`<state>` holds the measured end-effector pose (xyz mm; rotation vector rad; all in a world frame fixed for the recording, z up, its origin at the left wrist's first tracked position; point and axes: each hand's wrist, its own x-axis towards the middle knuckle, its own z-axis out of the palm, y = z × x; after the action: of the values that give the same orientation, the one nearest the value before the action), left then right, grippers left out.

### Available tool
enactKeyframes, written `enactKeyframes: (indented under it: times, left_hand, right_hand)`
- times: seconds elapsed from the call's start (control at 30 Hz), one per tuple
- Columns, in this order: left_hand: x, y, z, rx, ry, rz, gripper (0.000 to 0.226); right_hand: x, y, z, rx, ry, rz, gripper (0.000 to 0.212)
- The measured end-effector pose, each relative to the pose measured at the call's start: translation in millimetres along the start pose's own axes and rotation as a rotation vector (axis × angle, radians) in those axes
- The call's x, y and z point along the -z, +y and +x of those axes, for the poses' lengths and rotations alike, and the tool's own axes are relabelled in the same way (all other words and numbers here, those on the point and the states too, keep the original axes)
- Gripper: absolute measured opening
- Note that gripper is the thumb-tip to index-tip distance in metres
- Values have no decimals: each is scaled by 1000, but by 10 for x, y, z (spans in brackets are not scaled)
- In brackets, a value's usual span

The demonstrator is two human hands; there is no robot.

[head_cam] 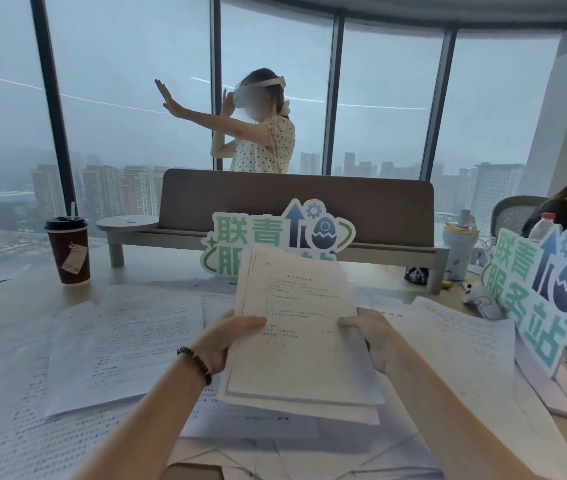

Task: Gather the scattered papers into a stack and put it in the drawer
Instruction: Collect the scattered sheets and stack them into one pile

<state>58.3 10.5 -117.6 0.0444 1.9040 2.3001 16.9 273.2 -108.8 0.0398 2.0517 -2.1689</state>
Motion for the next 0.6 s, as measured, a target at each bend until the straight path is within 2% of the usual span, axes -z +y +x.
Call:
enactKeyframes:
  times: [0.1,0.17,0.4,0.5,0.6]
  left_hand:
    - [-91,36,-38,-61,7,50,28]
    - [-137,91,-51,-162,51,100,26]
    - [-331,282,-146,-503,224,123,26]
    - [-378,339,-208,-525,205,79,22]
    - [-354,334,-229,-492,167,39,20]
  right_hand:
    - [-85,-88,-76,180,82,-108,39]
    - [-116,-181,-164,326,119,-145,47]
    - [-173,-441,-398,756,132,-119,57]
    - [-169,-420,-387,833,106,-145,65]
    - [-152,-365,-348,810,97,-177,79]
